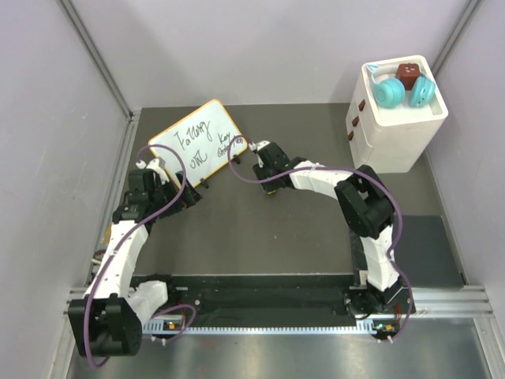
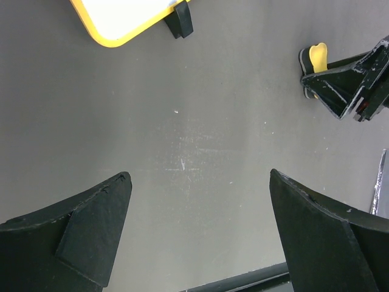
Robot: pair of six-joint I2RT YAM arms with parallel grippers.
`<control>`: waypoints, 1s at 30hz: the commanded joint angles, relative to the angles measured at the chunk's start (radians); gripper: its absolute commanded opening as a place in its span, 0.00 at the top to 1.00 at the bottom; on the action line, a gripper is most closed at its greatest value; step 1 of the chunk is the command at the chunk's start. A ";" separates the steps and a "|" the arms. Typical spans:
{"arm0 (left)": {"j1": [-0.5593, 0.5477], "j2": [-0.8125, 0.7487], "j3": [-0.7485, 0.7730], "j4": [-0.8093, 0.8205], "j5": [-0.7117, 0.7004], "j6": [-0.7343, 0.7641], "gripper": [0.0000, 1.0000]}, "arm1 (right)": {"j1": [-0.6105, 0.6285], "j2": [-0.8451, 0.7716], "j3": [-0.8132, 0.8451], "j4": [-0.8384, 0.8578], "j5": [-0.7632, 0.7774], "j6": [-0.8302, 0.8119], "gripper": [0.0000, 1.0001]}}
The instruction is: Erase the whiteboard
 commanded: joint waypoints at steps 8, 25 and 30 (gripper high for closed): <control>0.056 -0.005 -0.048 0.100 -0.053 -0.084 0.02 | 0.014 -0.058 -0.079 0.063 0.050 0.024 1.00; 0.056 0.125 -0.299 0.807 -0.279 -0.292 0.06 | 0.014 -0.157 -0.013 0.112 -0.195 0.065 1.00; 0.058 0.275 -0.302 1.012 -0.233 -0.270 0.05 | 0.015 -0.101 0.039 0.119 -0.171 0.103 1.00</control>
